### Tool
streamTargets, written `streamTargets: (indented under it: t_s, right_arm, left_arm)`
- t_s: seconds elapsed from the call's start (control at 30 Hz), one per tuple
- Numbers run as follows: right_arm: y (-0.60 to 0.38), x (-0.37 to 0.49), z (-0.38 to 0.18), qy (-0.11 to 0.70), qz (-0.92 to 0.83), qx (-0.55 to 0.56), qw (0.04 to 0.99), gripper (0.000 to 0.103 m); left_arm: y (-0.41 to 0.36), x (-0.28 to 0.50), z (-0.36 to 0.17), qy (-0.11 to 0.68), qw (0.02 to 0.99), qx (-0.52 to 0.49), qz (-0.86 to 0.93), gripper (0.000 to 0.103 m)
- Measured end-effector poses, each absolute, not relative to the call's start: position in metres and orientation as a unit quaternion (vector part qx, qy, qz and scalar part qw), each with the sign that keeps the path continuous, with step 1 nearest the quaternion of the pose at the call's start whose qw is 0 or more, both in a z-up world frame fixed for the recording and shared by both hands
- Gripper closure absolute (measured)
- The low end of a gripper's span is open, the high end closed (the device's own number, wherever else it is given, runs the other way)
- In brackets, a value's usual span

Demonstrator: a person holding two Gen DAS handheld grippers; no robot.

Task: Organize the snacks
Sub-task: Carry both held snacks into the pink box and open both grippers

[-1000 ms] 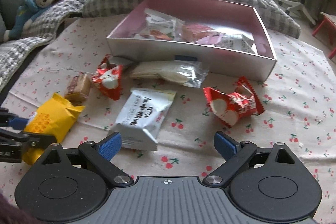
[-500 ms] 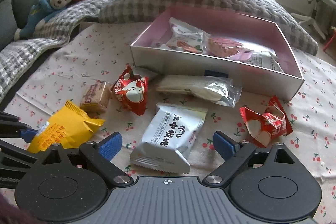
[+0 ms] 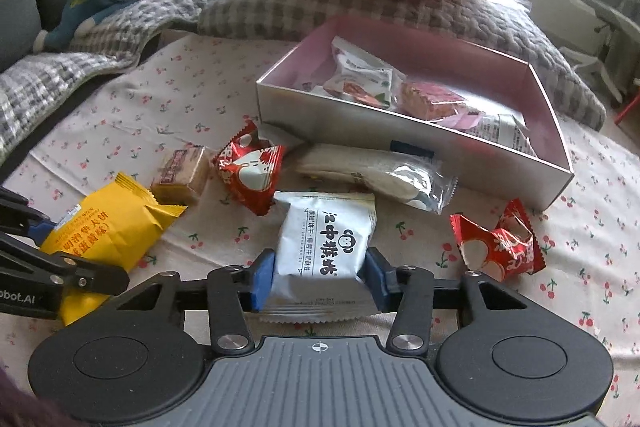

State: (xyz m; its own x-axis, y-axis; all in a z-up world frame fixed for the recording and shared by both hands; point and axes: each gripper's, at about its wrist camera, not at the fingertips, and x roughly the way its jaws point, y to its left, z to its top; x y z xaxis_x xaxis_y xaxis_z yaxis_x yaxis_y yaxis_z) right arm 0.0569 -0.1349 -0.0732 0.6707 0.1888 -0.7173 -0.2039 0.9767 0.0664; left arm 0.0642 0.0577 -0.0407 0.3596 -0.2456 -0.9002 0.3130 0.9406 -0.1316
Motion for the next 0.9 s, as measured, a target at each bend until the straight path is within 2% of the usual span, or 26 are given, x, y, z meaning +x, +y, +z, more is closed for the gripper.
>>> streamTargets:
  t_s: [0.3, 0.9]
  right_arm:
    - [-0.153, 0.052, -0.056, 0.402, 0.120, 0.045, 0.907, 0.057]
    - [-0.201, 0.062, -0.015, 0.360, 0.088, 0.121, 0.921, 0.057]
  left_arm:
    - [0.062, 0.064, -0.022, 0.517, 0.839, 0.001, -0.168, 0.067]
    - [0.039, 0.094, 0.005, 0.482, 0.862, -0.026, -0.156, 0.067]
